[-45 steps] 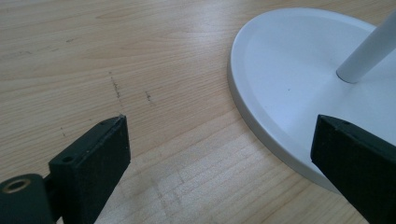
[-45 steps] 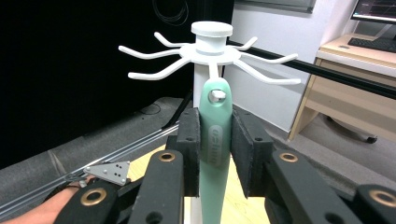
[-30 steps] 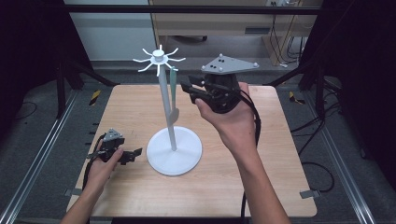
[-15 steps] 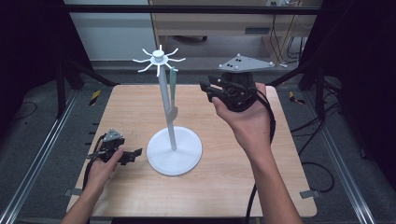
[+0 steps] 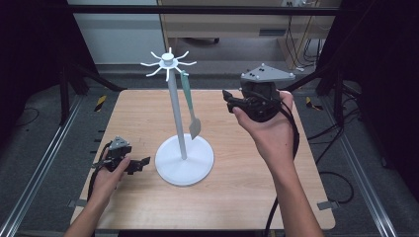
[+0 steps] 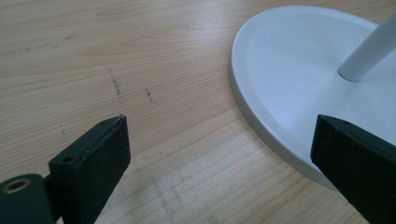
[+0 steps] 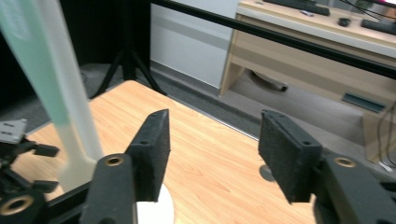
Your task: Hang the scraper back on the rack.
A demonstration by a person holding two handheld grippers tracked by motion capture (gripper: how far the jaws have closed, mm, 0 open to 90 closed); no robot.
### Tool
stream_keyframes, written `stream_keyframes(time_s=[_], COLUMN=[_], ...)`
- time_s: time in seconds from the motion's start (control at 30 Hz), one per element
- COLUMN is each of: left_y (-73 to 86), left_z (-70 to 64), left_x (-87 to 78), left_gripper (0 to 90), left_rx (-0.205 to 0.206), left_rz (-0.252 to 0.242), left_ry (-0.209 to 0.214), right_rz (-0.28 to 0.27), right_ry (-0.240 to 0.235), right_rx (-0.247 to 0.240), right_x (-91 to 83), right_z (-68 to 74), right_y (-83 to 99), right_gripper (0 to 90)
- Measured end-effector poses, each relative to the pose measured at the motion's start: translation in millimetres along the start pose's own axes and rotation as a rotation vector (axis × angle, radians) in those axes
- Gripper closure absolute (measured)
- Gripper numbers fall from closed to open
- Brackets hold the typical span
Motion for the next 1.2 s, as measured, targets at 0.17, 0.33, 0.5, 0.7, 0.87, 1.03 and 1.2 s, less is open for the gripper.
stream_keyframes(time_s=[0.17,0.33,0.5,0.7,0.87,1.03,1.2], left_y=[0.0,0.2,0.1,0.2,-0.1,0.0,0.0], left_z=[0.3,0.4,0.8,0.3,0.6,0.7,1.0], left_x=[-0.3,-0.2,-0.3,-0.1,-0.4,-0.5,-0.7], left_gripper=[4.4,4.4,4.4,4.4,4.4,4.4,4.4], left_rx=[0.001,0.003,-0.003,-0.003,-0.005,-0.004,-0.003], left_rz=[0.000,0.001,-0.002,-0.002,-0.005,-0.005,-0.005], left_ry=[-0.001,-0.001,-0.005,-0.003,-0.005,-0.007,-0.008], right_rz=[0.026,0.030,0.048,0.061,0.064,0.055,0.055], right_ry=[0.044,0.086,0.113,0.137,0.165,0.187,0.197], right_rx=[-0.005,0.010,0.017,0.030,0.032,0.036,0.036], right_x=[2.6,1.7,0.6,-1.9,-5.4,-11.6,-17.5], right_z=[-8.0,-17.9,-26.2,-35.6,-44.6,-51.3,-55.9], right_y=[12.0,21.2,33.0,46.6,58.4,66.8,74.4], right_gripper=[35.6,29.2,22.8,15.5,11.8,9.3,7.6])
Point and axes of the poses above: each handheld gripper's, and its own axes: x roughly forward along the jaws, y roughly out of its underside, z roughly to its left, the point moved 3 cm from there along x, roughly forward along the jaws, and after that the axes turned 7 degrees about -z, right-handed, at the moved point
